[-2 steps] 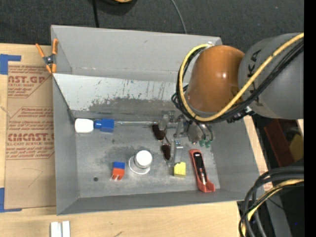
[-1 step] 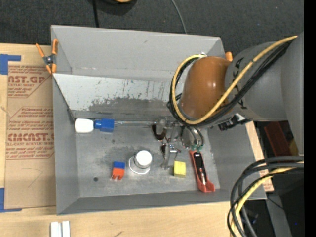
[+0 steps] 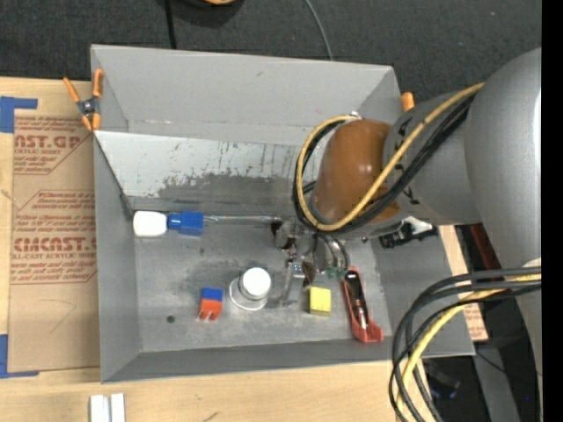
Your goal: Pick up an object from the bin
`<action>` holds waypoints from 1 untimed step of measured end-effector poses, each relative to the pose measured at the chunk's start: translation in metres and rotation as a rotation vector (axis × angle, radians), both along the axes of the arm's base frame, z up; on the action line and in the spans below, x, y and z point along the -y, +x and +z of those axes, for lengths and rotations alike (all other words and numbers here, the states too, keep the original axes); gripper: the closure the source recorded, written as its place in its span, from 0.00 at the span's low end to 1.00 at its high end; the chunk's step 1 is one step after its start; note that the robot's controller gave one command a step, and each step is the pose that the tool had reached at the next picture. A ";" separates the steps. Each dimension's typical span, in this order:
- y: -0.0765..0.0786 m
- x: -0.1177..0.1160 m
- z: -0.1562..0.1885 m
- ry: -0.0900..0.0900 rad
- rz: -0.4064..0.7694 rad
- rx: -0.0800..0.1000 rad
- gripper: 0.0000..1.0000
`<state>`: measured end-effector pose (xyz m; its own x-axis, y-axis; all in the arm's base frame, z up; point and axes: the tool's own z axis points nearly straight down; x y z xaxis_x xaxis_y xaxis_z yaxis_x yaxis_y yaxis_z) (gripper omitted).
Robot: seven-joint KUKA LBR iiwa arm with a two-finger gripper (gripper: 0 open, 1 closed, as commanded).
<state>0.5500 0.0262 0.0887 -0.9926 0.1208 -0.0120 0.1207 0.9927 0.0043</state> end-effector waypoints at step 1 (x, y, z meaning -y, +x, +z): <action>0.007 -0.003 -0.017 0.000 -0.005 -0.003 1.00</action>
Offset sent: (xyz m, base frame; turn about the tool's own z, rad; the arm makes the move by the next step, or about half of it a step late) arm 0.0000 0.0000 0.0000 0.0000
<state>0.5571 0.0297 0.0717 -0.9921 0.1255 -0.0089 0.1255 0.9921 0.0034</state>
